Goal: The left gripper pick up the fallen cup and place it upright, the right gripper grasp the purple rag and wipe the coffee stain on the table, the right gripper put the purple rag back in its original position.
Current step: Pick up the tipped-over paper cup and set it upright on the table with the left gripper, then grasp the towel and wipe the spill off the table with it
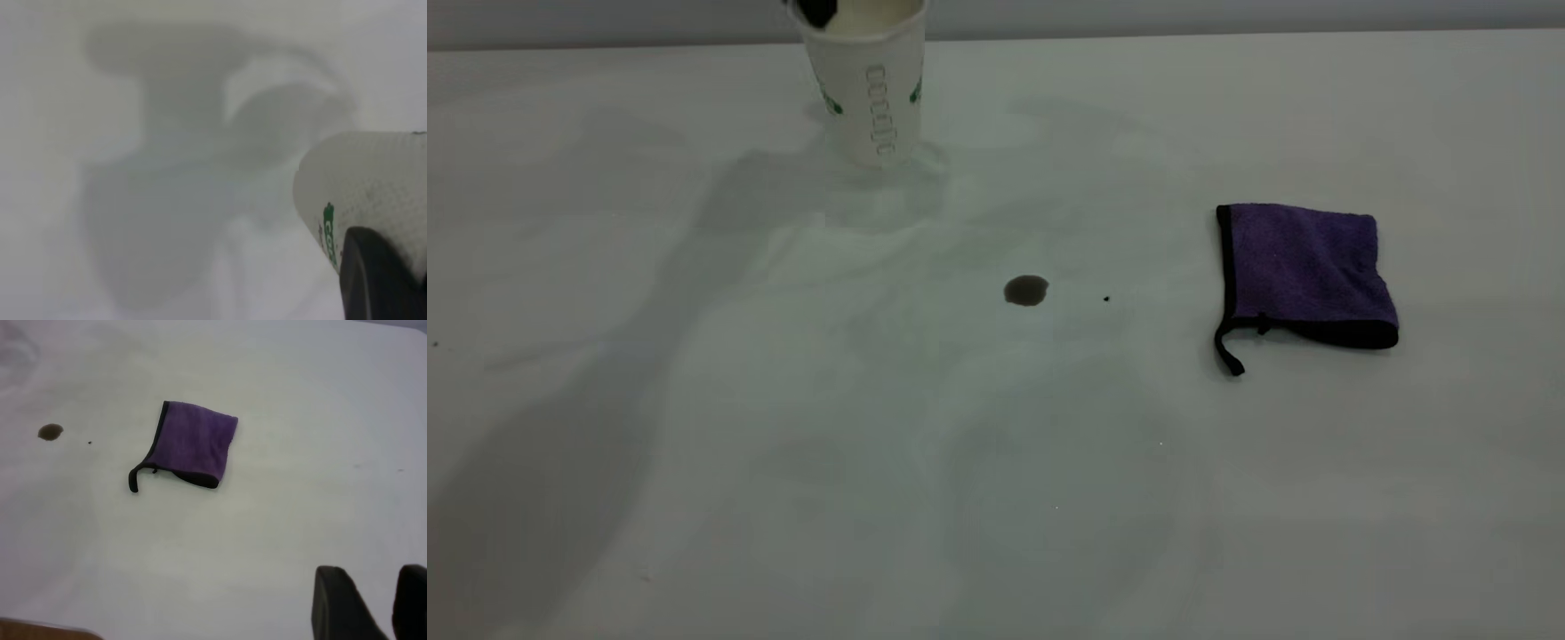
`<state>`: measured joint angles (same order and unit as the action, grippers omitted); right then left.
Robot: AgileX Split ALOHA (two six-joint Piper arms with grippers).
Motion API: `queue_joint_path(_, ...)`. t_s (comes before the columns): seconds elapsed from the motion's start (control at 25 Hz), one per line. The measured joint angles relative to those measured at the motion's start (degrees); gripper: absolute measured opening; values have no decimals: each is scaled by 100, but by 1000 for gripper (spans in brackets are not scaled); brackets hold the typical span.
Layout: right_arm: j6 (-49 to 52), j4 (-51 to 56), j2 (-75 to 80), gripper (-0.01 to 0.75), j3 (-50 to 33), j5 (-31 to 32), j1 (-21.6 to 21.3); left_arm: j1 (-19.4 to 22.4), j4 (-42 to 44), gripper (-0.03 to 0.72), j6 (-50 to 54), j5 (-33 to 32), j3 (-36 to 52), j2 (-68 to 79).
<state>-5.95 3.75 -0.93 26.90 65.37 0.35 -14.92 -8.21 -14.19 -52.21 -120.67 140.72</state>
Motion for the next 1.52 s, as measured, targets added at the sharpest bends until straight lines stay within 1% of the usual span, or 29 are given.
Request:
queue_joint_path(0.12,0,0,0,238,0,0,0,93,-207,27,-244,127,5,249)
queue_joint_path(0.24,0,0,0,238,0,0,0,98,-287,48,-484,317,5,416)
queue_joint_path(0.32,0,0,0,238,0,0,0,98,-393,78,-576,441,5,479)
queue_joint_path(0.44,0,0,0,238,0,0,0,98,-477,148,-649,565,5,555)
queue_joint_path(0.6,0,0,0,238,0,0,0,98,-533,279,-750,613,5,625)
queue_joint_path(0.72,0,0,0,238,0,0,0,98,-533,400,-810,613,5,609)
queue_joint_path(0.8,0,0,0,238,0,0,0,98,-516,501,-859,569,5,487)
queue_joint_path(0.92,0,0,0,238,0,0,0,98,-415,644,-880,364,5,119)
queue_joint_path(0.96,0,0,0,238,0,0,0,98,-360,680,-886,257,5,-67)
queue_joint_path(1.0,0,0,0,238,0,0,0,98,-302,697,-886,111,5,-235)
queue_joint_path(1.12,0,0,0,238,0,0,0,98,-88,702,-873,-386,5,-927)
queue_joint_path(1.28,0,0,0,238,0,0,0,118,-9,663,-567,-1338,5,-1865)
queue_joint_path(1.32,0,0,0,238,0,0,0,118,13,649,-507,-1469,12,-2116)
queue_joint_path(1.52,0,0,0,238,0,0,0,123,366,582,-234,-1469,6,-3141)
